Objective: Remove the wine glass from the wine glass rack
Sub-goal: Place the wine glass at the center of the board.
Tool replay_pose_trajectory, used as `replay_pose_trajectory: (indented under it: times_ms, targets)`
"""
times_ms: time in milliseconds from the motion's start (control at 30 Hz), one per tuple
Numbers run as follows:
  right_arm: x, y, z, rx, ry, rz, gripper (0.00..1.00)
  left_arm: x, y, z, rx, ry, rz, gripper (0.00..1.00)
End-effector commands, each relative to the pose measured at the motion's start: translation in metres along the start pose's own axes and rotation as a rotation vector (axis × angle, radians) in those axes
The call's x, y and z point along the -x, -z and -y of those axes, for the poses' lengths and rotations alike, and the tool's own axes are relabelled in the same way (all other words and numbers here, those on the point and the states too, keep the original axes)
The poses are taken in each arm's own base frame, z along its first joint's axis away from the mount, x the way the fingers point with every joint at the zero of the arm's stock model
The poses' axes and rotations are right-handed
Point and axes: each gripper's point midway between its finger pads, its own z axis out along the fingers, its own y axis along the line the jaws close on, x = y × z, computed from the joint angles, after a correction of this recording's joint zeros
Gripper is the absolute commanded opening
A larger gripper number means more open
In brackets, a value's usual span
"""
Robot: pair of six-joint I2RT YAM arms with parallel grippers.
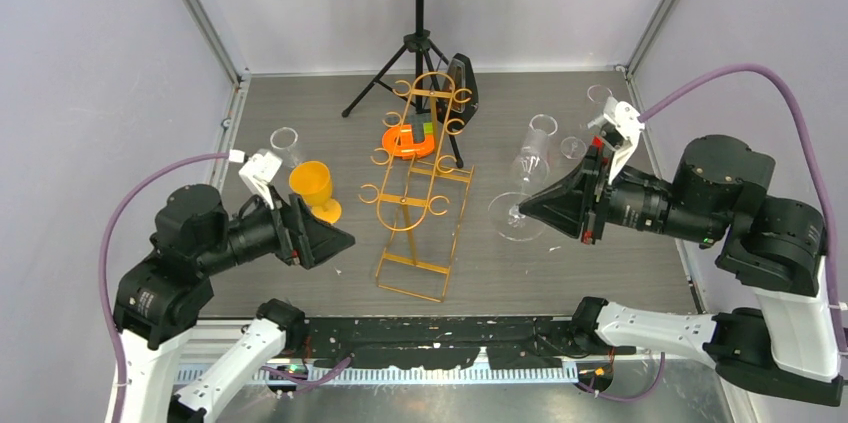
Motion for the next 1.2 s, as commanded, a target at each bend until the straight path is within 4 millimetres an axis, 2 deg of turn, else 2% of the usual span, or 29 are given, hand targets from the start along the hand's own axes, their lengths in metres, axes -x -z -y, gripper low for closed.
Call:
replay_pose_trajectory:
  times_ms: [0,133,267,433,567,800,833,933,1167]
  targets:
    - [0.035,-0.009,-0.004,0.035,0.173,0.097,0.06,0.038,0.005,0.04,-0.131,-0.015,0.09,0.8]
    - [0.052,-0.013,-0.012,0.073,0.276,0.158,0.06,0.063,0.006,0.061,-0.191,-0.001,0.134,0.82]
    - [0.059,-0.022,-0.017,0.107,0.388,0.198,0.06,0.085,0.006,0.082,-0.261,0.004,0.151,0.82]
    - [0.061,-0.038,-0.029,0.161,0.52,0.211,0.06,0.102,0.0,0.094,-0.315,0.024,0.152,0.82]
    - [0.06,-0.054,-0.045,0.221,0.632,0.227,0.06,0.112,-0.002,0.1,-0.351,0.04,0.152,0.82]
    - [0.056,-0.078,-0.065,0.281,0.812,0.286,0.06,0.119,-0.005,0.108,-0.418,0.055,0.128,0.82]
    - [0.062,-0.077,-0.07,0.286,0.827,0.322,0.06,0.119,-0.005,0.109,-0.424,0.053,0.124,0.82]
    - [0.061,-0.086,-0.077,0.303,0.895,0.345,0.06,0.118,-0.006,0.109,-0.433,0.05,0.114,0.82]
    - [0.069,-0.108,-0.088,0.295,0.95,0.399,0.06,0.114,-0.01,0.107,-0.445,0.05,0.09,0.82]
